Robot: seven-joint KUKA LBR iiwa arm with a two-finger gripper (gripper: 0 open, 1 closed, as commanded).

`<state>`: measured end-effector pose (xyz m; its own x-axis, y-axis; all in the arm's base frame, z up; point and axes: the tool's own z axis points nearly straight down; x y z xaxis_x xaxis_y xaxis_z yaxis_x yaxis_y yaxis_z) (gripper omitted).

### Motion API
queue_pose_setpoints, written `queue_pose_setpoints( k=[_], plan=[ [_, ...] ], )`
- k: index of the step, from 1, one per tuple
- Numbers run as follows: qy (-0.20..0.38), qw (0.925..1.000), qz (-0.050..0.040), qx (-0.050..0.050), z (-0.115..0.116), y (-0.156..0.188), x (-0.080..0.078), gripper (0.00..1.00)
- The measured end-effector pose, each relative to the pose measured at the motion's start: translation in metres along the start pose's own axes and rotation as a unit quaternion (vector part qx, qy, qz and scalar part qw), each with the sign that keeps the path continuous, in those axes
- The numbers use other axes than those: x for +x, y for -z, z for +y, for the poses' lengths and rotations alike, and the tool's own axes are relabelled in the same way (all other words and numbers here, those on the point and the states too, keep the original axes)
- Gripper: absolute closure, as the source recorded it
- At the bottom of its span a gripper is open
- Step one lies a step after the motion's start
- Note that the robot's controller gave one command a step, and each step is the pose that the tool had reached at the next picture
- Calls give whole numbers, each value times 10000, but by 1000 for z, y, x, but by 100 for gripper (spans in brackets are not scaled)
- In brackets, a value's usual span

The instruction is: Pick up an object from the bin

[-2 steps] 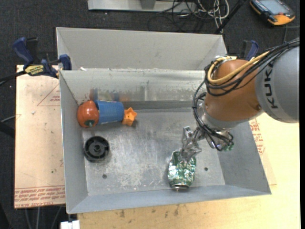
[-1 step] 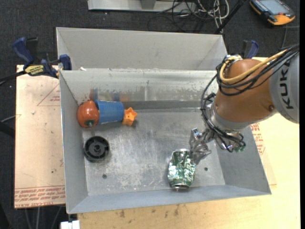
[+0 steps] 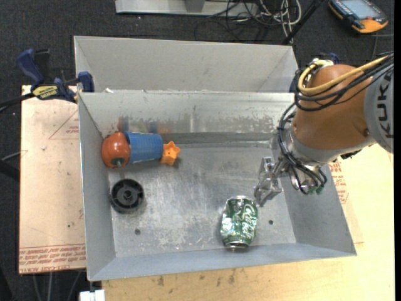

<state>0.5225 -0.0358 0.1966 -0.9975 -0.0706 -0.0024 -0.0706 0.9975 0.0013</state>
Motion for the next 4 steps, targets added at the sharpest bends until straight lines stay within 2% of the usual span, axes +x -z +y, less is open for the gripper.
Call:
queue_pose_setpoints(
  k=[1, 2, 3, 4],
  plan=[
    [768, 9970, 4, 6, -16, 40, -11, 100],
    [1705, 9854, -2, 6, -12, 53, -2, 100],
    [957, 9954, -2, 5, 16, 29, -6, 100],
    [2047, 9788, -2, 3, 28, -6, -28, 100]
  ],
)
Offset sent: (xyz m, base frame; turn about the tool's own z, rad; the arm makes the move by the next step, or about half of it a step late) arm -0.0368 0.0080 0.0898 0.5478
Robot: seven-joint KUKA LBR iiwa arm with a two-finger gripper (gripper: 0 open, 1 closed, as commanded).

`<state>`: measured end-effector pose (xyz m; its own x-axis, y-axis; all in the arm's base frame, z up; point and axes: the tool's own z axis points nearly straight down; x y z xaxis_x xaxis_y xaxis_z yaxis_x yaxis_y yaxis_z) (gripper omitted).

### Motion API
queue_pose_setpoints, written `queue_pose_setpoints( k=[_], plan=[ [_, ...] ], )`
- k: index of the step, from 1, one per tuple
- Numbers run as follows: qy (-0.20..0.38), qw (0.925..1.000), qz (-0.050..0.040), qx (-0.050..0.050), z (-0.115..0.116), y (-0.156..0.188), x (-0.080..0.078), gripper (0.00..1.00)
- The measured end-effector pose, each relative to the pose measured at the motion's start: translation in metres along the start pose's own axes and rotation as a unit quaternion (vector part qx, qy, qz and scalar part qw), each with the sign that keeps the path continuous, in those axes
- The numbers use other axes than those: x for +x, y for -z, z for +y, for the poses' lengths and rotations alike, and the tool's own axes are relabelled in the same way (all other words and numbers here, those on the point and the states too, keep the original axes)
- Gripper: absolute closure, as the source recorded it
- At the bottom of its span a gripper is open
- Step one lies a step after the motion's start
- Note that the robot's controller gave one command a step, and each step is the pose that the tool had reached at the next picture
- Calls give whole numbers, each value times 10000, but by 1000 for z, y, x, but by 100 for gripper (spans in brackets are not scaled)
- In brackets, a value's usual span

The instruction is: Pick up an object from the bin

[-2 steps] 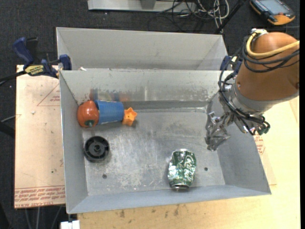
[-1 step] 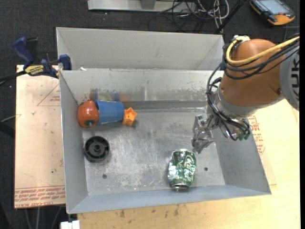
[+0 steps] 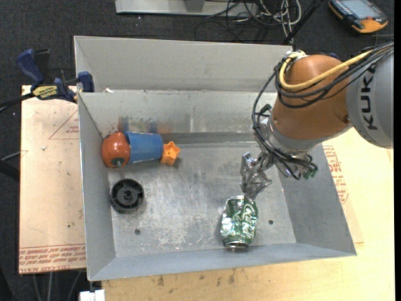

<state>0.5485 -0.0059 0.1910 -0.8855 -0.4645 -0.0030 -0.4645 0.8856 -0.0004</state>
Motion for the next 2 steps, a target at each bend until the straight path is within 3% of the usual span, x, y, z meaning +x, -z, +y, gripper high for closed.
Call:
queue_pose_setpoints(
  k=[1, 2],
  plan=[
    [-339, 9994, 11, -8, 22, -9, 22, 100],
    [-984, 9951, 10, -13, -7, 16, 61, 100]
  ],
)
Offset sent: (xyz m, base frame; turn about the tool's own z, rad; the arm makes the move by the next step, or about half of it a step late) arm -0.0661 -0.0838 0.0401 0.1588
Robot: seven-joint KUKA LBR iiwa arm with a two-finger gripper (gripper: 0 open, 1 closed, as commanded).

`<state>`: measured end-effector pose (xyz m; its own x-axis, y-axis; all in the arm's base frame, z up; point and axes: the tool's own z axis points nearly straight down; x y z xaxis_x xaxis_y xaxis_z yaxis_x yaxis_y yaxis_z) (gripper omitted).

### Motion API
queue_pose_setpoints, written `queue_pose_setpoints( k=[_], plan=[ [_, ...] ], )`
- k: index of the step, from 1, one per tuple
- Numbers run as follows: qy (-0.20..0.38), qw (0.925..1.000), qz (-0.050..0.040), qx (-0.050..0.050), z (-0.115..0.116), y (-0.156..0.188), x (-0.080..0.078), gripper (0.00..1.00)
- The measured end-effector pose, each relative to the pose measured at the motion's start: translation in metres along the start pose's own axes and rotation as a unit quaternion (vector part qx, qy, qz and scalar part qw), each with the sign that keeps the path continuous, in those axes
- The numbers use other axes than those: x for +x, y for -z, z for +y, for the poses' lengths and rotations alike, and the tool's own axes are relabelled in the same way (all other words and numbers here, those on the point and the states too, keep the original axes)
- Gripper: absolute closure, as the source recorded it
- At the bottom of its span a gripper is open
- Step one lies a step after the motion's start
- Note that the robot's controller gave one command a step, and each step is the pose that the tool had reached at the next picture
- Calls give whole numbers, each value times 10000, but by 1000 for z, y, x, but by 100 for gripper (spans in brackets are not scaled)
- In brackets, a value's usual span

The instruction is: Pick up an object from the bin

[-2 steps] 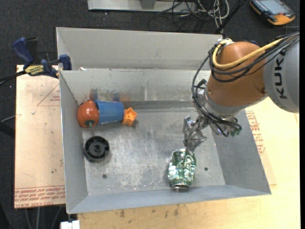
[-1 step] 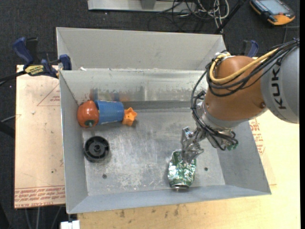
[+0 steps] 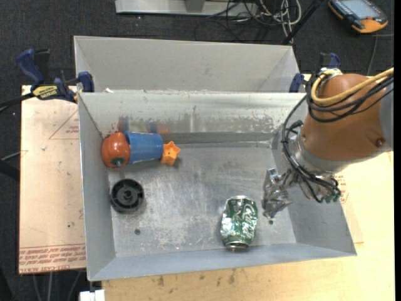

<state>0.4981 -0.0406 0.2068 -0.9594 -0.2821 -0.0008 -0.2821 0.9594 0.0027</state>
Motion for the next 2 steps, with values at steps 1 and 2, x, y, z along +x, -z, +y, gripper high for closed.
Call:
queue_pose_setpoints(
  k=[1, 2],
  plan=[
    [602, 9982, 6, 34, -13, 31, 13, 100],
    [1510, 9885, -37, 31, 10, -11, -1, 100]
  ],
)
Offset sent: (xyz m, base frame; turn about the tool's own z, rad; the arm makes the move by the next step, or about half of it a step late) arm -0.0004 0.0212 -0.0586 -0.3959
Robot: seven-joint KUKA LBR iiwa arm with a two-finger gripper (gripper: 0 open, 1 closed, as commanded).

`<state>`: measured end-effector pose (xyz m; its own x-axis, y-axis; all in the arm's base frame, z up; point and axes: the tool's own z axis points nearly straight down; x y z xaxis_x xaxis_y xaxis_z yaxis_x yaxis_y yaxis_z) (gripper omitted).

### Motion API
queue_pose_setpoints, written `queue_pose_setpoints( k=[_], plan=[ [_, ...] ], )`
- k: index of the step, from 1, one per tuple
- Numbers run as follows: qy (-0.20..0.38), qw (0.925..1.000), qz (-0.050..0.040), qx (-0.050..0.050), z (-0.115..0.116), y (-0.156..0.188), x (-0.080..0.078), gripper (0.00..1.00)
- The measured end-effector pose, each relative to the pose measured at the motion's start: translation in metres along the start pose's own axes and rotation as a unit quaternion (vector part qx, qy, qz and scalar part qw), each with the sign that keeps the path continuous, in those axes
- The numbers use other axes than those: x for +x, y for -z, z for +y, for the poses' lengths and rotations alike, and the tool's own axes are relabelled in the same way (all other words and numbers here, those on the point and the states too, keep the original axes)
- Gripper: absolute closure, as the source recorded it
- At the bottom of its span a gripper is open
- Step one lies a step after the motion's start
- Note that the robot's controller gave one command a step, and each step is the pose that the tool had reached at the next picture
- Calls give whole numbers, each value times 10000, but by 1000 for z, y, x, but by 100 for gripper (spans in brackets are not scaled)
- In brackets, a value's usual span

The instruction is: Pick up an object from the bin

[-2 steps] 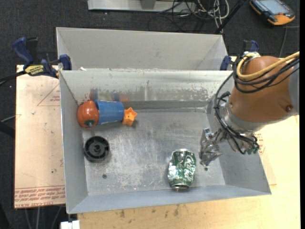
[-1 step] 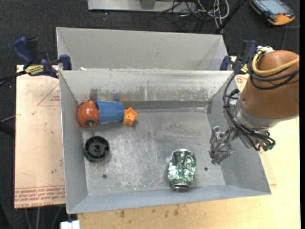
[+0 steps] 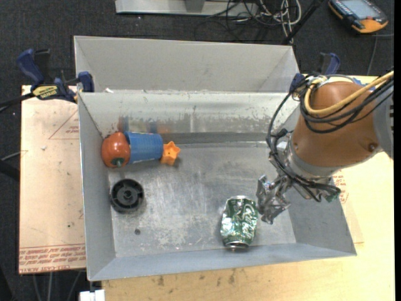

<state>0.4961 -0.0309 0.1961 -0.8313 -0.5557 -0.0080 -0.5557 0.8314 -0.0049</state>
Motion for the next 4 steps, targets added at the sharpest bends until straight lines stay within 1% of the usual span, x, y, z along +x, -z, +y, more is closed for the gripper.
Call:
queue_pose_setpoints(
  k=[1, 2, 3, 4],
  plan=[
    [-53, 10000, 54, -48, 1, -34, 1, 100],
    [-978, 9952, 33, -22, 7, -22, -12, 100],
    [143, 9999, 25, -24, 11, -22, -12, 100],
    [888, 9960, 40, -41, 3, 18, -55, 100]
  ],
)
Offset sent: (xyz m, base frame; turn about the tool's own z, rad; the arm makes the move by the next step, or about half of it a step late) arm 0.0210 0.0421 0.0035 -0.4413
